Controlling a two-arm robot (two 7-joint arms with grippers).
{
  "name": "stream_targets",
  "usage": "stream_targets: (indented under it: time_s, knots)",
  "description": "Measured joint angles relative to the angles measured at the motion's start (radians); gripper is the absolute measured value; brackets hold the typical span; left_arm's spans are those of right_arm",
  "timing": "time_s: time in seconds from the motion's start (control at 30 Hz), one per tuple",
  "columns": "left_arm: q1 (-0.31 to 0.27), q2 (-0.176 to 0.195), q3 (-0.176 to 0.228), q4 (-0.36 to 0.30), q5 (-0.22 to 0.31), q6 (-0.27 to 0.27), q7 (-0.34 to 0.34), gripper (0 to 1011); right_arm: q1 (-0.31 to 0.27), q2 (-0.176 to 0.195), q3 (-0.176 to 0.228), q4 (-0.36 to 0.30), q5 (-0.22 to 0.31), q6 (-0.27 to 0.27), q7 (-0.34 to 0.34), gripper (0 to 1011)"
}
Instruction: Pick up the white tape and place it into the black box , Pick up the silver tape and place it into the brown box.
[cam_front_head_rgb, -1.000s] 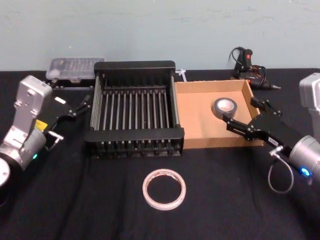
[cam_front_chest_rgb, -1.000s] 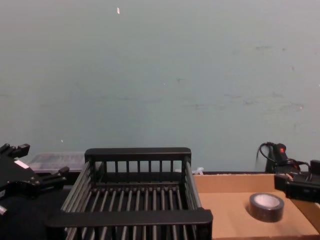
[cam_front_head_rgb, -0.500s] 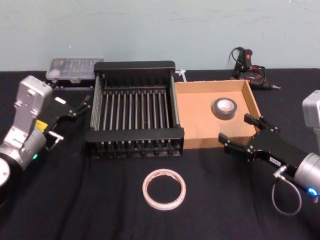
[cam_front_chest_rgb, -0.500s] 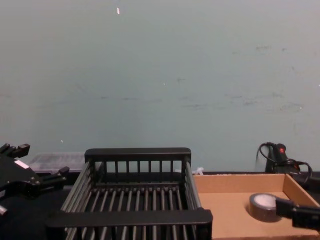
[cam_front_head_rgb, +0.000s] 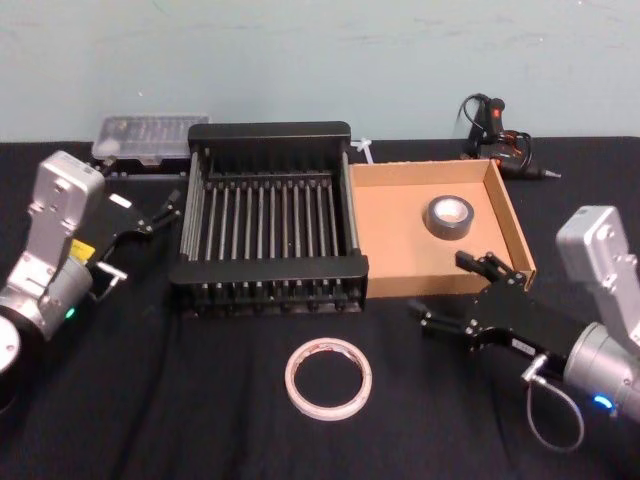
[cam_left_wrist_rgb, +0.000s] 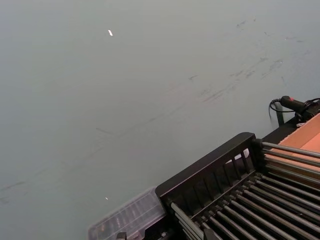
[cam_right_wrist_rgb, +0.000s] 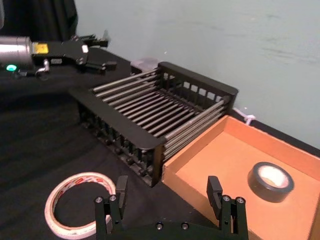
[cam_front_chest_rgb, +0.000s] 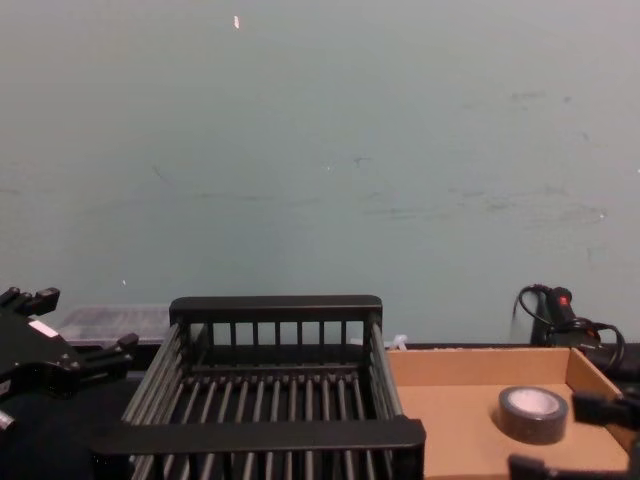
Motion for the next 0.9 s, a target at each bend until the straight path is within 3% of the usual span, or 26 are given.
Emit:
stream_targets:
  time_s: [0.4,0.9]
  knots:
    - [0.000,0.000,0.000,0.000,0.000,0.000,0.000,1001,0.048,-0.012,-0.086,0.024,-0.094,0.037,-0.001,1002]
    - [0.000,0.000,0.000,0.000,0.000,0.000,0.000,1001,0.101,-0.061,-0.144,0.082,-0.127,0.077,0.019,1003]
